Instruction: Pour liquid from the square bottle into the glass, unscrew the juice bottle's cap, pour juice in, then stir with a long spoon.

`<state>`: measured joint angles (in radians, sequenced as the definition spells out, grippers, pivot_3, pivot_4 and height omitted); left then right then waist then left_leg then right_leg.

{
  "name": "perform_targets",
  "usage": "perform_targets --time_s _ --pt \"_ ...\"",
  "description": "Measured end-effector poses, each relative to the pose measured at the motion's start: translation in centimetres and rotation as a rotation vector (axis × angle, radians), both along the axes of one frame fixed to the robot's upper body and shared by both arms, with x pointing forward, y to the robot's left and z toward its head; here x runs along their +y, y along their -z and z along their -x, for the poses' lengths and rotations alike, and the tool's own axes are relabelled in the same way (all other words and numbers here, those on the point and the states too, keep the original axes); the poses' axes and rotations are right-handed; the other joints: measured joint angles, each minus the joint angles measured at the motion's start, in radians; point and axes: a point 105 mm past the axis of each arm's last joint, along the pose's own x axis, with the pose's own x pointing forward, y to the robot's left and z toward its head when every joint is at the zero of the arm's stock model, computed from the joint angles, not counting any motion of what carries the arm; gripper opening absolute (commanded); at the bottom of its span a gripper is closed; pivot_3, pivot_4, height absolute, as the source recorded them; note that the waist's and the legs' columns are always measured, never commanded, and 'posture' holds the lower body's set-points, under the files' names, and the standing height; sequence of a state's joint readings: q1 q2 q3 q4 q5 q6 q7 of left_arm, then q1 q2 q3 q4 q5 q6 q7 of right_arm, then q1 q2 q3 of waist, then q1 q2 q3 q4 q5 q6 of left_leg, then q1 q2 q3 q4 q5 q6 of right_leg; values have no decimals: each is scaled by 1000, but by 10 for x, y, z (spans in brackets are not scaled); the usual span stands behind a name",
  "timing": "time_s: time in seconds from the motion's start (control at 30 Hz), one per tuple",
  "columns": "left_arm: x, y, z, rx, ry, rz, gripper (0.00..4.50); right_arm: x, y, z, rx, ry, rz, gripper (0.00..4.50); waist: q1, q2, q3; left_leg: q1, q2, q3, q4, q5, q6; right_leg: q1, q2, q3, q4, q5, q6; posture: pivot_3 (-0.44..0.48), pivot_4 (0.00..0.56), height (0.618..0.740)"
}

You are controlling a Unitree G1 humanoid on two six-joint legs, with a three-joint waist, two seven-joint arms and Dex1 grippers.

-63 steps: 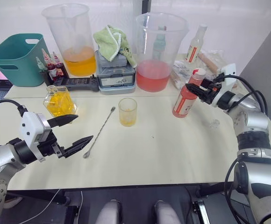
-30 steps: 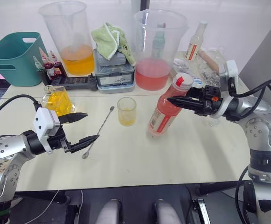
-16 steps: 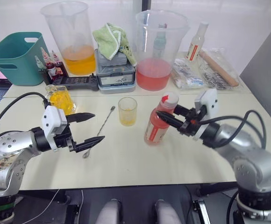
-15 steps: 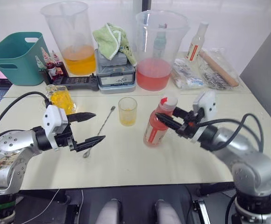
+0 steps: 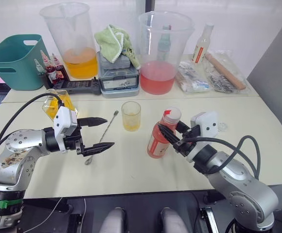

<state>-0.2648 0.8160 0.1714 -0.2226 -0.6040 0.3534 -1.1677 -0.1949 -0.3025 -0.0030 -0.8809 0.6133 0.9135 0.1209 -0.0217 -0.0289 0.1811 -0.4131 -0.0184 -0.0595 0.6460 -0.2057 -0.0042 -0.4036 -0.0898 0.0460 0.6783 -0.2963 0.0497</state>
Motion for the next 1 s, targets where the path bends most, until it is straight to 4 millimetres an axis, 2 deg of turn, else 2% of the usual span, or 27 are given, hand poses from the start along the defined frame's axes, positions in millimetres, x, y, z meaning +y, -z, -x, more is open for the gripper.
perform_targets --time_s 0.2,0.23,0.3,0.4,0.6,0.83,1.0 --pt "0 0 0 0 -3 -1 4500 13 -8 -3 14 -93 -16 4407 -7 0 0 1 0 0 0 0 0 0 0 0 0 0 0 0 150 740" --pt "0 0 0 -3 -6 -1 4500 12 -12 -6 8 -115 -19 4479 -8 0 0 2 0 0 0 0 0 1 0 0 0 0 0 0 150 740" --pt "0 -1 0 -6 -12 0 4500 8 -16 -9 11 -155 -22 4479 -5 0 0 3 0 0 0 0 0 3 0 -1 0 0 0 0 150 740" --pt "-1 -1 -1 -14 -21 -2 4500 -16 -7 -5 51 -290 118 4479 6 0 0 4 0 1 0 0 1 9 -1 -3 -7 0 0 0 150 740" --pt "-3 -4 -2 -36 -40 -1 4500 -42 -10 -9 31 -538 205 4479 0 0 0 9 2 4 -1 -1 1 15 2 -3 -13 0 0 0 150 740" --pt "-1 -4 2 -38 -72 -9 4500 -41 -9 -26 -62 -750 316 4479 -4 0 0 8 2 3 -1 -1 1 14 1 -3 -13 0 0 0 150 740" --pt "0 -10 4 -59 -95 -21 4500 -29 -9 -41 -109 -861 334 4479 0 0 0 8 1 1 -1 -1 1 14 0 -3 -13 1 0 0 150 740"
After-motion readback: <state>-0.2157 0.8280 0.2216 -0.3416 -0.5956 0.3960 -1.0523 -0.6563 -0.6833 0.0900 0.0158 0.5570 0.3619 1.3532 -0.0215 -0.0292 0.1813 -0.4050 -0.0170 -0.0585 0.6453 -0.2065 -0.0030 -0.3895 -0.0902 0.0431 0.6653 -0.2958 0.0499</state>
